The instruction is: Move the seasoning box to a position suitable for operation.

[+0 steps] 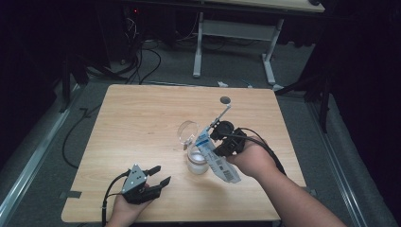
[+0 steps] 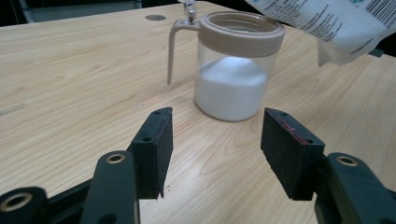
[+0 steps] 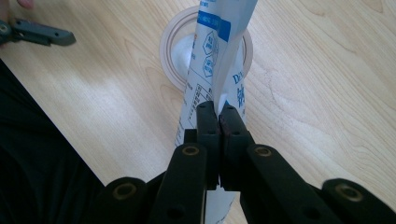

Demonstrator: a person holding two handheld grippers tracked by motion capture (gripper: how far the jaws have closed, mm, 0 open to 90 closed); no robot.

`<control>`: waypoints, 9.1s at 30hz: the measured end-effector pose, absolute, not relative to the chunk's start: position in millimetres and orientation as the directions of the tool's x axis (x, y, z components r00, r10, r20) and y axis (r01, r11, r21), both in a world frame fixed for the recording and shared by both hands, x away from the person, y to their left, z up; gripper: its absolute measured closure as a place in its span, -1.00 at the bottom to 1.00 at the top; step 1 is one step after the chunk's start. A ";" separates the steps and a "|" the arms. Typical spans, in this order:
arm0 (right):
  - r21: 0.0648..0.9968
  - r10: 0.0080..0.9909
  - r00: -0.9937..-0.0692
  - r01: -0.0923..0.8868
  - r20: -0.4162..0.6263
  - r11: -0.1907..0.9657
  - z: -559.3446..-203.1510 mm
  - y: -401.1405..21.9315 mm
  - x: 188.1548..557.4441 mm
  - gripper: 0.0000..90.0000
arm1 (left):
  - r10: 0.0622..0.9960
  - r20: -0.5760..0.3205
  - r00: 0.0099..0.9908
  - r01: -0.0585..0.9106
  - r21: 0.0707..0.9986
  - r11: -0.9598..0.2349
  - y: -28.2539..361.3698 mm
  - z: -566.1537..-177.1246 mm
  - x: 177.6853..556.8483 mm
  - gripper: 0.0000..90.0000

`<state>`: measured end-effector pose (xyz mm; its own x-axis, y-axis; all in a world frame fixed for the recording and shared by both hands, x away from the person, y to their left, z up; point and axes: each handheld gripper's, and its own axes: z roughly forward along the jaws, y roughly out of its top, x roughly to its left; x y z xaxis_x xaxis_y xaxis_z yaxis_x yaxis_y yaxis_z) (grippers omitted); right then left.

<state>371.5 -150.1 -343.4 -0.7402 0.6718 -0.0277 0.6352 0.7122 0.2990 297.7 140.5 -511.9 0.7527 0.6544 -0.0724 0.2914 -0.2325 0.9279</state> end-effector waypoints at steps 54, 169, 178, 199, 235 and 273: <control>0.305 0.835 -0.549 0.791 -0.029 0.531 -378.3 -252.0 392.6 0.98 | 0.665 -0.107 0.739 0.327 0.920 -0.216 149.3 -522.9 306.3 -0.02; 0.947 0.918 -0.396 0.287 -0.017 0.142 -483.9 -308.4 312.4 0.95 | 0.807 -0.011 0.591 0.314 0.924 -0.217 228.6 -520.4 308.6 -0.10; 0.945 0.919 -0.392 0.288 -0.032 0.156 -483.7 -304.0 309.8 0.91 | 0.810 -0.020 0.587 0.318 0.925 -0.208 232.4 -521.0 309.3 -0.10; 0.943 0.930 -0.366 0.295 -0.040 0.157 -483.7 -299.7 312.2 0.62 | 0.811 -0.022 0.585 0.320 0.924 -0.207 233.1 -521.1 309.0 -0.10; 0.923 0.945 -0.325 0.357 -0.023 0.145 -493.0 -301.1 300.6 0.10 | 0.819 -0.035 0.573 0.372 0.901 -0.221 216.7 -522.9 324.3 -0.08; 0.892 0.919 -0.391 0.395 -0.053 0.220 -507.2 -280.1 266.5 0.26 | 0.819 -0.046 0.572 0.427 0.869 -0.249 187.4 -524.5 346.4 -0.14</control>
